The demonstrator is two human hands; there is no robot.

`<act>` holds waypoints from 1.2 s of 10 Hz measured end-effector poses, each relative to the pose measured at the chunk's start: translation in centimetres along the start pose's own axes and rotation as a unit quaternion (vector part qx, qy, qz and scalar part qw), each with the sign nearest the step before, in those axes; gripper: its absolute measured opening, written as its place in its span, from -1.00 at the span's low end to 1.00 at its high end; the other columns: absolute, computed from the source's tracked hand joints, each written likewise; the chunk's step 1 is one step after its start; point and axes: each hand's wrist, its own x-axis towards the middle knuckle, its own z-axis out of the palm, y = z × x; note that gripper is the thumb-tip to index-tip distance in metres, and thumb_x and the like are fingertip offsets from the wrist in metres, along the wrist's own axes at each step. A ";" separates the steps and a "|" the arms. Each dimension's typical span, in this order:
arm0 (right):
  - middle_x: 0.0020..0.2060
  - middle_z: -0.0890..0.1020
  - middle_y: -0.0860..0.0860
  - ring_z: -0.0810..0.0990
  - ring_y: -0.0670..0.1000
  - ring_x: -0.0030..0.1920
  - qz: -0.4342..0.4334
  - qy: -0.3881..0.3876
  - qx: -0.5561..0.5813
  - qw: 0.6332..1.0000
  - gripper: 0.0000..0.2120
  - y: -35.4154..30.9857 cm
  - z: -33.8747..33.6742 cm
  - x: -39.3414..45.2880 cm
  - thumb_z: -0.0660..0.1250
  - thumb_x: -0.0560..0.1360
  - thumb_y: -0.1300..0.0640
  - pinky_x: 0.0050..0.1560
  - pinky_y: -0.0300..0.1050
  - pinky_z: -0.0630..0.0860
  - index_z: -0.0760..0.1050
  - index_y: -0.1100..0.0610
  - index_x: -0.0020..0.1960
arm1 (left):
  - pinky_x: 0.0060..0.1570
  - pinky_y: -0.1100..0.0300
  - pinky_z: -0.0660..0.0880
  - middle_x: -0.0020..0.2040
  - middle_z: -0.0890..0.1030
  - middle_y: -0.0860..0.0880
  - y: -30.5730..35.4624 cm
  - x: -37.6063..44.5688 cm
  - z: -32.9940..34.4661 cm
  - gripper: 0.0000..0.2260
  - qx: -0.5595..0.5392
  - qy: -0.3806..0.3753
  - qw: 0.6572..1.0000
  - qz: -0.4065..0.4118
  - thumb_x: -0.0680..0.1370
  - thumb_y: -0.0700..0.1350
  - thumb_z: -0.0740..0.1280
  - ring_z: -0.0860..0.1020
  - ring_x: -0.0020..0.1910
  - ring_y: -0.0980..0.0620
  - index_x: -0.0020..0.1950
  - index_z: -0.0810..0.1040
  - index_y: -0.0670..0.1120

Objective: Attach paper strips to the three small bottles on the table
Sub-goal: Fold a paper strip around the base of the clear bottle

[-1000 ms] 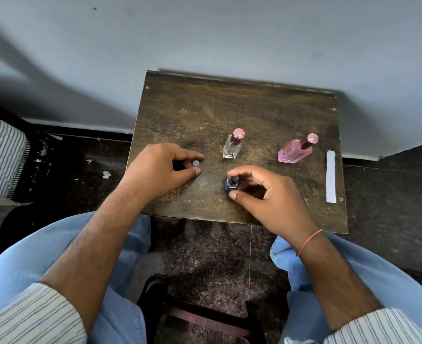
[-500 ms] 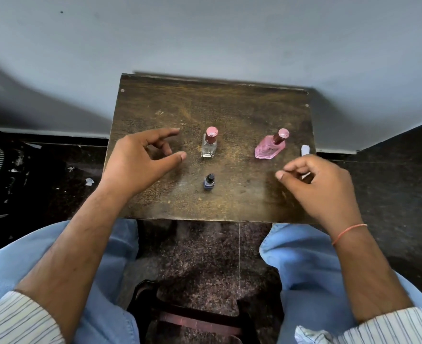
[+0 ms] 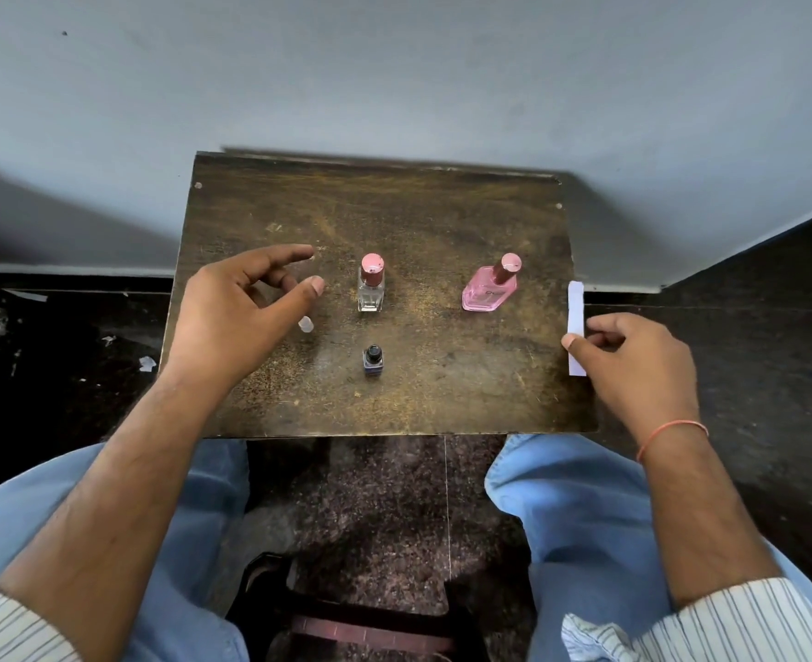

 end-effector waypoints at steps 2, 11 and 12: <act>-0.20 0.71 -0.21 0.73 -0.03 -0.09 0.017 0.043 0.081 0.996 -0.79 0.1 0.0 0.3 0.60 0.52 0.10 0.10 -0.05 0.62 0.78 -0.01 0.15 | -0.28 0.25 0.46 -0.19 0.67 0.22 0.0 -0.1 -0.3 -0.74 -0.017 0.013 1.000 -0.016 0.60 0.09 0.57 0.41 -0.37 0.10 0.29 0.74 0.24; -0.24 0.78 -0.11 0.68 -0.22 -0.25 -0.160 -0.159 0.508 0.831 -0.81 -13.0 6.5 -7.6 0.60 0.48 0.28 -0.15 -0.34 0.61 0.74 0.26 0.08 | 0.03 -0.16 0.60 0.09 0.82 -0.22 2.8 -1.5 -0.8 -0.82 -0.213 -0.243 0.946 0.011 0.65 -0.04 0.54 0.71 -0.05 -0.23 0.25 0.81 0.02; -0.25 0.79 -0.11 0.69 -0.20 -0.26 -0.158 -0.154 0.502 0.836 -0.83 -13.3 6.4 -7.7 0.61 0.46 0.21 -0.17 -0.28 0.64 0.75 0.13 0.05 | 0.10 -0.28 0.62 0.07 0.81 -0.27 2.7 -1.4 -0.8 -0.84 -0.221 -0.233 0.947 -0.001 0.65 -0.04 0.54 0.68 -0.08 -0.35 0.22 0.82 0.03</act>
